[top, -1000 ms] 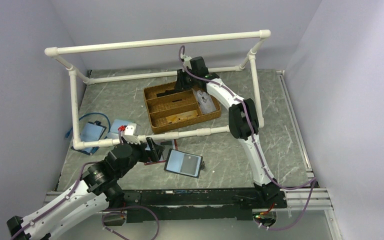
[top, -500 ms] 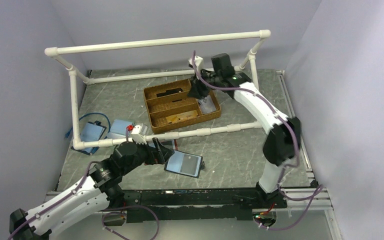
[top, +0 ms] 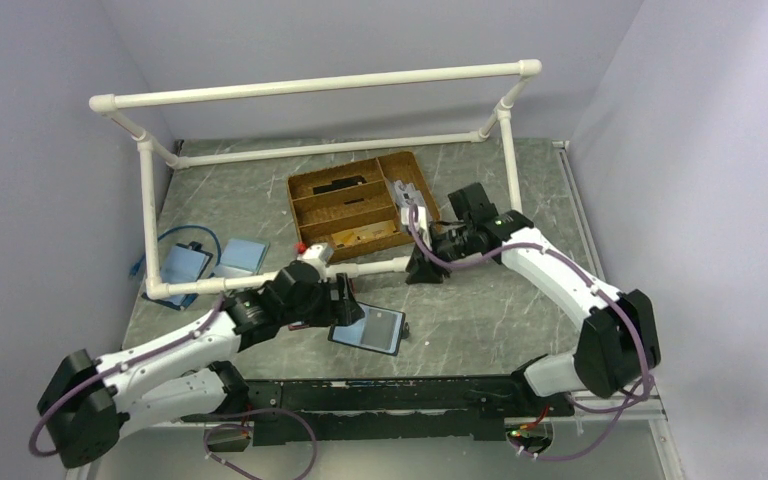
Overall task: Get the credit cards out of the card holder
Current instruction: Remove the credit card from the card holder.
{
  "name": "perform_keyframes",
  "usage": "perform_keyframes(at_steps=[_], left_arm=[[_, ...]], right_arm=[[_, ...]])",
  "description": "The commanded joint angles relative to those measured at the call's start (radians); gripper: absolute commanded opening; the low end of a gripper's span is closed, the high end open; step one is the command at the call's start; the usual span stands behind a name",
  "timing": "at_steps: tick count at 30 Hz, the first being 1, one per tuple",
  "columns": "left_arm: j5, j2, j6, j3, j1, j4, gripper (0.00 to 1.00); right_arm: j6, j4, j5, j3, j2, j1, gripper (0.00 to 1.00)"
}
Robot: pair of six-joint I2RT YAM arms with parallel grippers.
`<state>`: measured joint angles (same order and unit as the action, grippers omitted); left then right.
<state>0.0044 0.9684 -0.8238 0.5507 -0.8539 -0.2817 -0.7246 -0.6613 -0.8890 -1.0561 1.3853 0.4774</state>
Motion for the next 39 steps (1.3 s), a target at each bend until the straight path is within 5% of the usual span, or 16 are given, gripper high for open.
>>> perform_keyframes(at_steps=[1,21,39], left_arm=[[-0.103,0.094,0.025,0.081,-0.089,-0.072,0.81],[-0.364,0.526,0.017,0.333,-0.292,-0.150,0.84],[-0.347,0.620,-0.042,0.336,-0.329,-0.093,0.83]], right_arm=[[-0.236,0.022,-0.087,0.062,-0.062,-0.002,0.40],[-0.312,-0.060,-0.017,0.025,0.093,0.024,0.39],[-0.314,-0.087,-0.002,0.001,0.130,0.022,0.38]])
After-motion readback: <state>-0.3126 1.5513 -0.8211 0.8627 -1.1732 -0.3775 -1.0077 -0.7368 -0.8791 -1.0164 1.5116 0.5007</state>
